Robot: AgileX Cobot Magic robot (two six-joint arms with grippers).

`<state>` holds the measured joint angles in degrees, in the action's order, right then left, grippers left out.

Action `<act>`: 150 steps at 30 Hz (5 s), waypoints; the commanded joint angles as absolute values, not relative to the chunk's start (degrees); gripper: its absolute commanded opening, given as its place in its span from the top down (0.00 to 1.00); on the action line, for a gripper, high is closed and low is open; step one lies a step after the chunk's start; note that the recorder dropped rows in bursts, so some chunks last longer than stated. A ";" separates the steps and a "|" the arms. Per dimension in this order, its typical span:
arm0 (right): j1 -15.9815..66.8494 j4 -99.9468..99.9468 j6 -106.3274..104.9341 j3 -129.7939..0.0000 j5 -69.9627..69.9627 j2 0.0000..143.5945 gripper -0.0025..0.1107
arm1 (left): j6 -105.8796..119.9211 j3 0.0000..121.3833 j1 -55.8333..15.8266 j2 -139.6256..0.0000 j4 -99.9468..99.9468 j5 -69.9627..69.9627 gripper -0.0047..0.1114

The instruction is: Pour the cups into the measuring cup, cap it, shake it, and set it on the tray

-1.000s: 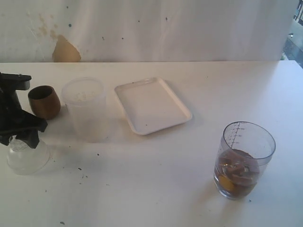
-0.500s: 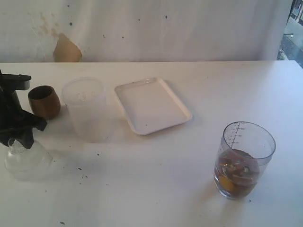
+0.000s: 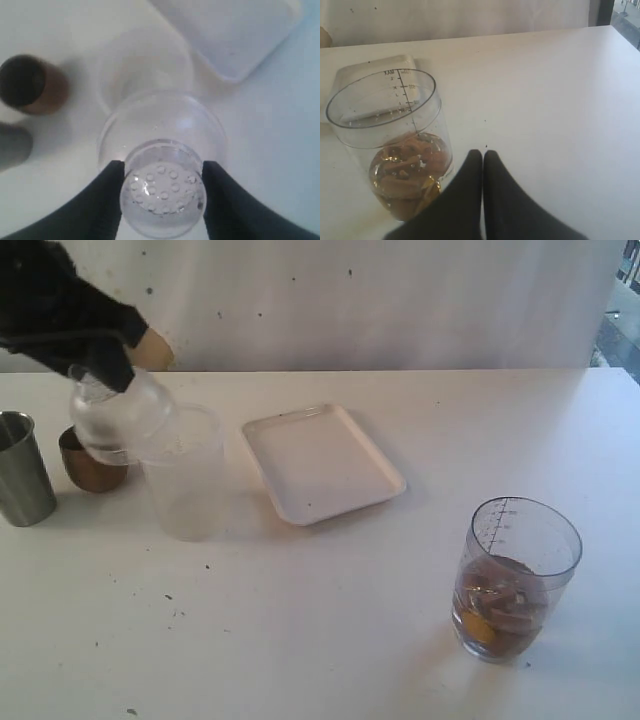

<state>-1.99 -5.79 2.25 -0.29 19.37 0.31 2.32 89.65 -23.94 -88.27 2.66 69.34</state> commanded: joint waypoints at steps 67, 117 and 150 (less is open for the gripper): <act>-1.73 -5.68 2.23 0.00 19.25 0.00 0.98 | 3.64 120.74 -62.41 -118.29 4.13 63.02 0.57; -1.73 -5.68 2.23 0.00 19.25 0.00 0.98 | -17.45 83.49 -69.41 -77.08 -21.36 45.46 0.96; -1.73 -5.80 2.23 0.00 19.25 0.00 0.98 | -32.76 26.50 -64.42 -38.13 -34.57 5.21 0.96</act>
